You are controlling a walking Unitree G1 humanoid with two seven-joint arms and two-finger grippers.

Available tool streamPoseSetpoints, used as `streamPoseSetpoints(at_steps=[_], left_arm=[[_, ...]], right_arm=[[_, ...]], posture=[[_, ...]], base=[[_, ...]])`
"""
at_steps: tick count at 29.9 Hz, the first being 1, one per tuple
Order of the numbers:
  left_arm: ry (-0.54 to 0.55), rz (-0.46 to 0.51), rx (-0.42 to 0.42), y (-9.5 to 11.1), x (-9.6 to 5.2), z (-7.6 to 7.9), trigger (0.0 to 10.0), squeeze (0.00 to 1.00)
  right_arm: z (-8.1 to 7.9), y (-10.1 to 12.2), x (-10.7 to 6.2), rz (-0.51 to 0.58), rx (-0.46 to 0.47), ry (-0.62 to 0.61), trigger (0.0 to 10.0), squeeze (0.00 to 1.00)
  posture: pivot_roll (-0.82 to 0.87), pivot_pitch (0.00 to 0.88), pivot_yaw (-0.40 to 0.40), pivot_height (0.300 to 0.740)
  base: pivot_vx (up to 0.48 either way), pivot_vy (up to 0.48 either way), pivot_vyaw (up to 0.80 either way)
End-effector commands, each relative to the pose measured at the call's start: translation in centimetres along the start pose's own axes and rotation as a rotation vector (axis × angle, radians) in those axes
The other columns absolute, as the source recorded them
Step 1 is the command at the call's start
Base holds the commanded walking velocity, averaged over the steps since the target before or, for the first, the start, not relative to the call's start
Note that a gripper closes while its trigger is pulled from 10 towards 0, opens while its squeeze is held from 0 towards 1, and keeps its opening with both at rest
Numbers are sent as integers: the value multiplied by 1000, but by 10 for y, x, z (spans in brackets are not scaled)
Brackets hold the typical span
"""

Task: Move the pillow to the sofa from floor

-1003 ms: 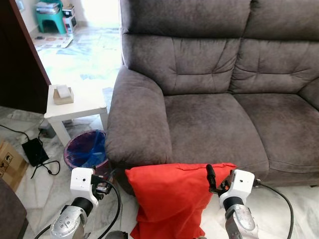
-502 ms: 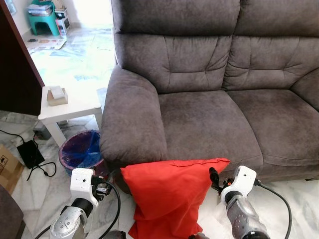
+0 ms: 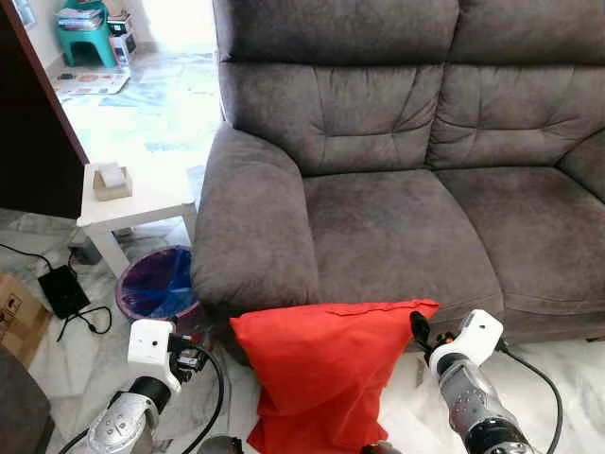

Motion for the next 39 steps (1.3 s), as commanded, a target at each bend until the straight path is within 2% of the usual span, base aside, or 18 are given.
streamPoseSetpoints(at_steps=[1,5,12,18,26,27,32,34,39], left_arm=[[-2,-2,0,2,-4,-2,10000,0],[-3,-5,1,2,-7,0,10000,0],[12,-21,0,1,-23,1,10000,0],[21,-9,4,11,-35,2,10000,0],[15,64,26,46,-37,3,10000,0],[6,86,31,55,-35,4,10000,0],[-9,112,36,71,-36,11,10000,0],[-22,138,43,83,-37,16,10000,0],[-25,154,48,95,-40,19,10000,0]], right_arm=[[-2,-6,0,-35,-15,-6,10000,0],[-4,-4,1,-27,-15,-14,10000,0],[-12,7,4,15,-25,-15,10000,0],[-17,14,5,49,-41,-4,10000,0],[-17,16,6,60,-39,3,10000,0],[-19,17,6,63,-32,10,10000,0],[-25,18,6,73,-15,48,10000,0],[-37,20,6,101,-6,135,10000,0],[-50,23,6,124,0,214,10000,0]], posture=[[146,140,38,625],[160,149,42,625],[193,194,45,625],[228,249,56,625],[269,305,77,625],[277,319,84,625],[290,333,91,625],[309,346,95,625],[331,357,100,625]], base=[[0,0,0],[0,0,0],[0,0,0],[0,0,0],[0,0,0],[0,0,0],[0,0,0],[0,0,0],[0,0,0]])
Point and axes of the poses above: a point about 5 cm out from each wrist's last joint towards the gripper, its own x axis pointing out of the wrist towards the gripper, its own y axis along the axis of the wrist's last joint, z = x × y, the point moved 1 cm from there along x, pointing out of the wrist towards the gripper, and after that the axes turned 6 degrees about -x, right-handed, at the moved point
